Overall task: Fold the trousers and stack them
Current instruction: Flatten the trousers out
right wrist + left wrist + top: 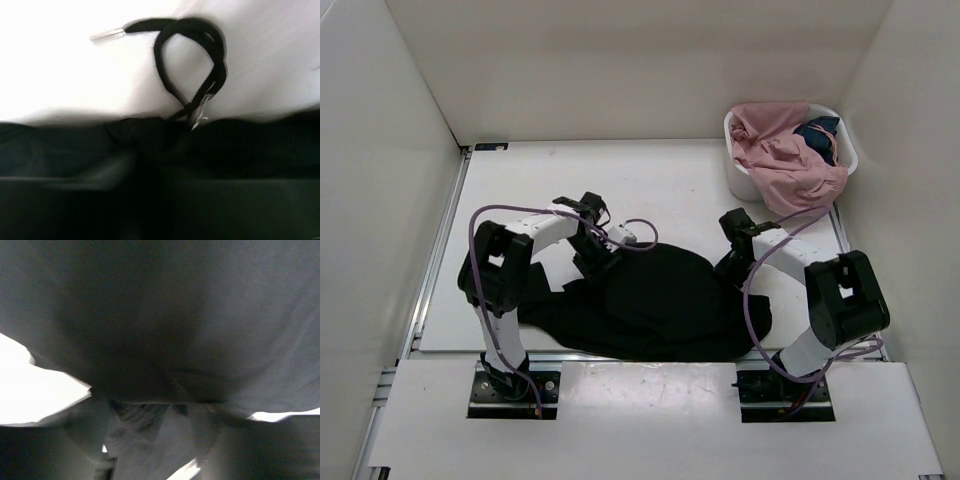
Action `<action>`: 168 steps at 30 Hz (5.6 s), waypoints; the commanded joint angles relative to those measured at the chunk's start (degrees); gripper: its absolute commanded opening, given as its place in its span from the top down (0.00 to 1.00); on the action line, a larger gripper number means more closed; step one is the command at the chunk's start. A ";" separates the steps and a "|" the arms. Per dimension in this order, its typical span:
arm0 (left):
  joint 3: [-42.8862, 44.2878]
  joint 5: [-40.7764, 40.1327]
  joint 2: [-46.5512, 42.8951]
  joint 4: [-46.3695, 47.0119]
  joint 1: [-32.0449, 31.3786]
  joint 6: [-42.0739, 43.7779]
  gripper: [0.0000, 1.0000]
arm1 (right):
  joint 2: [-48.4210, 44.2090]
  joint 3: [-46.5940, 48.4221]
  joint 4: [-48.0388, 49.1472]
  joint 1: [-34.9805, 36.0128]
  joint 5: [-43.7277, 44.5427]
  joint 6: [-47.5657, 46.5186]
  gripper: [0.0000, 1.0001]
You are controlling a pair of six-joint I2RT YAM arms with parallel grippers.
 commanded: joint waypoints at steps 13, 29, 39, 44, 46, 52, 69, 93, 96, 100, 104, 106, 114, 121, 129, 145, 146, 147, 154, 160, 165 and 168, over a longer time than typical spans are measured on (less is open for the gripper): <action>42.24 -14.89 1.33 -4.03 16.35 -4.05 0.86 | 6.13 45.88 -1.29 -0.75 5.09 -16.16 1.00; -4.57 -4.69 -28.19 -15.27 14.88 7.88 0.28 | -20.06 2.26 -1.36 -0.22 6.13 -10.64 0.64; -8.57 -12.88 -34.98 -14.16 17.06 8.80 0.07 | -33.00 -7.45 -4.54 -0.22 13.52 -7.19 0.31; -7.94 -18.26 -30.06 -8.36 24.88 6.85 0.04 | -24.75 -0.15 -0.94 -0.22 14.58 -10.97 0.23; -10.21 -21.85 -28.39 -5.98 29.00 6.85 0.03 | -16.17 4.75 0.38 -0.22 13.36 -13.51 0.23; -12.86 -22.15 -23.64 -3.07 38.86 5.71 0.00 | 1.43 18.39 1.09 -0.75 8.53 -20.90 0.19; -18.05 -16.25 -10.45 3.70 40.98 4.39 0.85 | 15.53 21.76 6.54 -2.42 0.95 -26.19 0.89; 6.39 -30.20 -19.76 2.02 54.16 16.60 0.86 | -15.94 13.85 -8.14 -6.10 6.32 -31.81 0.95; 3.58 -33.29 -22.40 7.47 56.44 20.36 0.86 | -18.49 11.56 -9.46 -8.04 6.32 -32.33 0.95; -2.56 -33.92 -24.07 9.67 60.05 22.32 0.86 | -21.03 8.22 -11.47 -11.11 6.84 -32.34 0.95; -8.02 -33.13 -25.12 11.88 62.96 24.34 0.86 | -23.23 2.60 -11.49 -14.37 3.52 -33.57 0.74; -10.82 -31.73 -26.09 11.26 62.96 25.56 0.86 | -23.24 -1.60 -9.99 -16.64 0.27 -33.57 0.60; -17.08 -30.31 -28.03 11.26 63.48 25.75 0.86 | -23.24 -6.47 -4.52 -19.12 -8.71 -31.28 0.56; -17.08 -29.17 -26.71 11.26 64.54 24.52 0.86 | -20.60 -10.24 -4.36 -19.90 -8.71 -29.71 0.77; -9.36 -26.62 -22.50 10.12 64.54 22.67 0.86 | -11.56 -3.77 5.04 -30.89 -22.39 -32.34 1.00; -1.41 -27.68 -21.43 9.41 66.12 26.26 0.86 | -31.31 13.86 -13.49 -42.23 -24.37 -33.57 1.00; -3.00 -27.68 -22.48 9.41 66.12 27.06 0.86 | -32.02 12.10 -14.11 -42.76 -23.75 -33.57 1.00; -4.93 -27.68 -23.19 9.41 66.12 28.80 0.86 | -33.42 10.51 -14.72 -43.46 -23.22 -32.96 1.00; -27.26 -31.81 -32.50 6.78 68.22 40.14 0.35 | -36.51 3.82 -19.91 -45.14 -15.93 -33.48 1.00; -22.11 -26.46 -32.35 4.68 71.57 37.54 0.16 | -34.41 3.11 -19.39 -45.14 -13.19 -34.00 1.00; -4.71 -16.61 -18.76 -2.70 71.57 21.02 0.39 | -32.38 3.11 -18.34 -45.14 -12.05 -34.62 1.00; -1.18 -12.83 -13.02 -5.87 70.00 16.09 0.34 | -31.24 3.11 -18.33 -45.14 -12.05 -35.15 1.00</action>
